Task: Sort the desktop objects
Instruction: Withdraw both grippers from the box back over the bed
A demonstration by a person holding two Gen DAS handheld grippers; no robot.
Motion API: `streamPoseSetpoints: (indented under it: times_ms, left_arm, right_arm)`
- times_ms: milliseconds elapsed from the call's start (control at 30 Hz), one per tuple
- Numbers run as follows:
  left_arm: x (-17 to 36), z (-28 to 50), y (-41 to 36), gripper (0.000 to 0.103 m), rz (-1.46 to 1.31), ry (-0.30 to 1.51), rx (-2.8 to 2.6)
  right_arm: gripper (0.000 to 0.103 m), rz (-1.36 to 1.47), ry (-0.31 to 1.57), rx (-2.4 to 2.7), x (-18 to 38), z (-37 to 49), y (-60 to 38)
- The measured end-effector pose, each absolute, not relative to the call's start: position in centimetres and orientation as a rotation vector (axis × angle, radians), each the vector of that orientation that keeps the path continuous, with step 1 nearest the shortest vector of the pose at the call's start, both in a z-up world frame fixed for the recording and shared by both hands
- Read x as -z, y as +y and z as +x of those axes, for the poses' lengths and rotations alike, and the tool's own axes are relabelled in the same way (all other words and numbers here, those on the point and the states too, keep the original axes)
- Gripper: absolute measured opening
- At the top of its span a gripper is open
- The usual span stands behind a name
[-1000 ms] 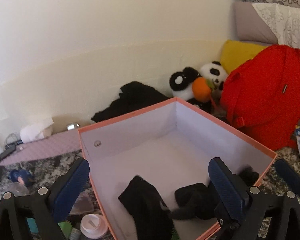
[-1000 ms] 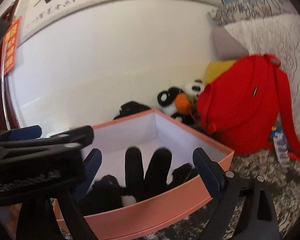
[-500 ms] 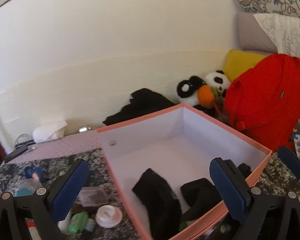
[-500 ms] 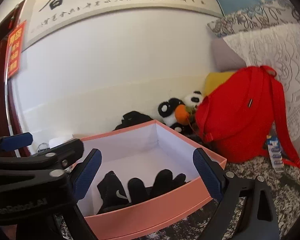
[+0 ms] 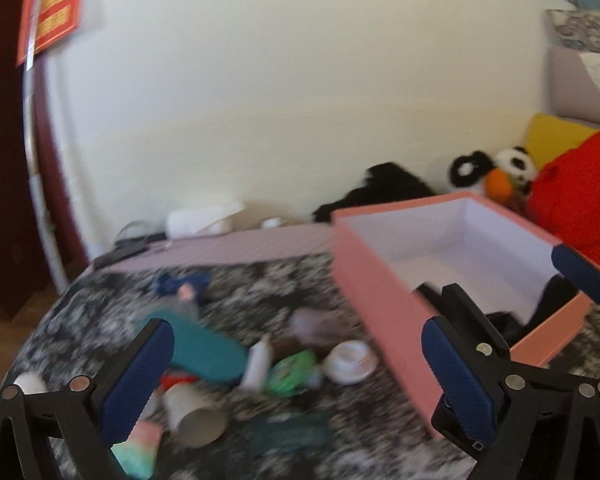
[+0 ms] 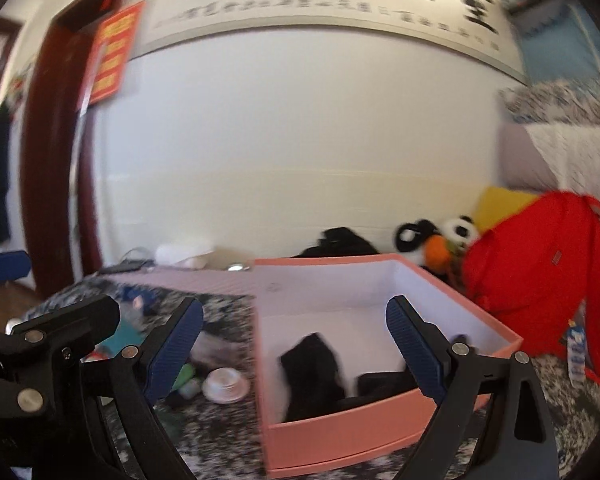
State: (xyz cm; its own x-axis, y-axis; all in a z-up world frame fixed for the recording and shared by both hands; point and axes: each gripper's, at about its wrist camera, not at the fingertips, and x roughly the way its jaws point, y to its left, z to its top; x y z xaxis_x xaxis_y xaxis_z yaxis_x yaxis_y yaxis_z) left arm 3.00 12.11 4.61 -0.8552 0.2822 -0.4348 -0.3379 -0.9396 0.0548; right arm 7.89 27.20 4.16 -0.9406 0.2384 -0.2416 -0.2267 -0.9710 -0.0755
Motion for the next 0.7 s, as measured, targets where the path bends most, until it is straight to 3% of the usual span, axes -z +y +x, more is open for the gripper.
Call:
streamPoseSetpoints:
  times_ms: [200, 367, 533, 700]
  left_arm:
    - [-1.9, 2.1, 5.0, 0.102, -0.670, 0.082, -2.818]
    - [1.6, -0.6, -1.5, 0.102, -0.878, -0.035, -2.848]
    - [3.3, -1.3, -5.1, 0.102, -0.972, -0.026, -2.879]
    - [5.6, -1.5, -5.3, 0.102, -1.075, 0.037, -2.818]
  right_arm:
    - [0.096, -0.496, -0.215, -2.919, -2.1, 5.8, 21.6]
    - [0.096, -0.625, -0.236, -2.895, -0.1, 3.9, 20.1]
    - [0.096, -0.682, -0.106, -2.927, 0.3, 2.8, 20.9]
    - [0.096, -0.760, 0.154, -2.978, 0.7, 1.9, 21.5]
